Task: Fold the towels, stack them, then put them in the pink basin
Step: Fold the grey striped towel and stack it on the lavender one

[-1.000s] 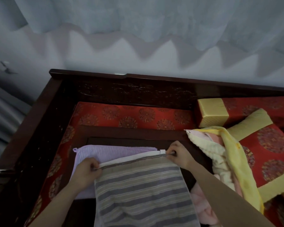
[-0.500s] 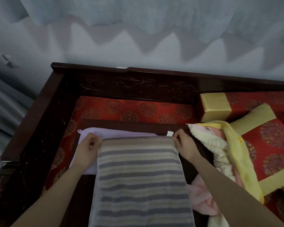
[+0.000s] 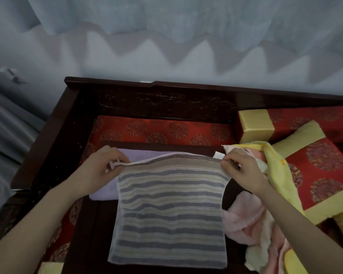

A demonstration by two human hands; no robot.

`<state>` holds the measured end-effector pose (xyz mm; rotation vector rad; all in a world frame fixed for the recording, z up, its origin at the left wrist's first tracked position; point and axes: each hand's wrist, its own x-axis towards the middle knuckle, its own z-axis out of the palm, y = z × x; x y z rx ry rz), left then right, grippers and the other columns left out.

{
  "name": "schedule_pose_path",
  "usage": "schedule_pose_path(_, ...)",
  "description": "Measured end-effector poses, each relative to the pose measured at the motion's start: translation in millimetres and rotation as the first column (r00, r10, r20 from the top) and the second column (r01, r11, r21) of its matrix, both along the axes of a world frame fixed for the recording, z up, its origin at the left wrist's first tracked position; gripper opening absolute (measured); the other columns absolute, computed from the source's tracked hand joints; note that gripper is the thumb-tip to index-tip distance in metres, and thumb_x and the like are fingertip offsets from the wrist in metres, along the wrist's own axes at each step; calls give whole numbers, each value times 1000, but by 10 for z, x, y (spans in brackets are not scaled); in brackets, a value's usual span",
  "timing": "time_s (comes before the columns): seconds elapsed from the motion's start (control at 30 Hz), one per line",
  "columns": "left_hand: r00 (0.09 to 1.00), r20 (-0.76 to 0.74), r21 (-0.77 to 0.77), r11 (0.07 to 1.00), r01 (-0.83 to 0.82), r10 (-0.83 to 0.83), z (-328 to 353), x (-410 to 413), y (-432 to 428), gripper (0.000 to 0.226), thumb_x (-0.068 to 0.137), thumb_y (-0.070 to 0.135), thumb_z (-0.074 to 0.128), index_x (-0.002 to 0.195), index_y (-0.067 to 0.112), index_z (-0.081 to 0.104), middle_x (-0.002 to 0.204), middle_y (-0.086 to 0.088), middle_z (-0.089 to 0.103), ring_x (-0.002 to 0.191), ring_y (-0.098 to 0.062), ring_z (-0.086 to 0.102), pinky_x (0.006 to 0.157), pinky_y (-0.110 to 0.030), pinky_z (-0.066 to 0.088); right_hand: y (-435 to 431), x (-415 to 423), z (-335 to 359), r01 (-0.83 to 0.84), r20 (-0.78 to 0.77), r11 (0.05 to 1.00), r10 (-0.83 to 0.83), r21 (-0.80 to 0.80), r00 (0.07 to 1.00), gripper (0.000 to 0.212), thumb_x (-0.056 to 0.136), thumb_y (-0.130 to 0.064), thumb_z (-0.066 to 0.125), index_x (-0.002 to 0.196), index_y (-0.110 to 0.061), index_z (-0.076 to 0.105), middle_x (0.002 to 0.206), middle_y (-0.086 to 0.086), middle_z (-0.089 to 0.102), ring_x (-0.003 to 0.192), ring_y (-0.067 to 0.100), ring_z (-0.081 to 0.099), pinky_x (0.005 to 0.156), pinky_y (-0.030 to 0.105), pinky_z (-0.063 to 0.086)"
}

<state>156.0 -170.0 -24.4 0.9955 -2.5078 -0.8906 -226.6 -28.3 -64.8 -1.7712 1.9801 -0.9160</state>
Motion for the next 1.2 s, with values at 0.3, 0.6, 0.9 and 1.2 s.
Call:
schedule_pose_path(0.3, 952, 269, -208, 956, 205, -146, -799, 588, 829, 15, 72, 21, 53, 86, 27, 56, 90, 12, 57, 88, -9, 53, 76, -23, 42, 945, 405, -328, -312, -142, 933, 338, 179, 930, 7, 76, -23, 61, 78, -21, 68, 75, -7, 58, 75, 1, 45, 63, 18, 40)
schedule_pose_path(0.6, 952, 255, -333, 909, 251, -169, -1131, 796, 1445, 16, 74, 20, 51, 89, 24, 53, 92, 6, 61, 88, -12, 47, 78, -25, 32, 1553, 769, -594, -287, -281, 921, 357, 263, 891, 15, 62, -20, 66, 71, -28, 57, 76, -12, 56, 75, 9, 52, 64, 22, 35)
schedule_pose_path(0.9, 913, 340, -77, 960, 269, -228, -1356, 981, 1700, 9, 75, 40, 61, 78, 37, 53, 95, 26, 54, 96, 6, 45, 80, -18, 36, 1816, 880, -845, -223, -179, 835, 353, 502, 918, 24, 69, -55, 63, 72, -31, 64, 82, -17, 57, 86, -3, 46, 74, 23, 44)
schedule_pose_path(1.2, 671, 319, 781, 215, -586, 669, -1316, 401, 1339, 67, 60, 44, 86, 107, 4, 62, 99, -14, 72, 87, -30, 71, 77, -45, 58, 1547, 1165, -907, 412, 267, 656, -684, 632, 679, 34, 73, -30, 77, 97, -9, 64, 89, 4, 71, 85, 22, 67, 68, 31, 52)
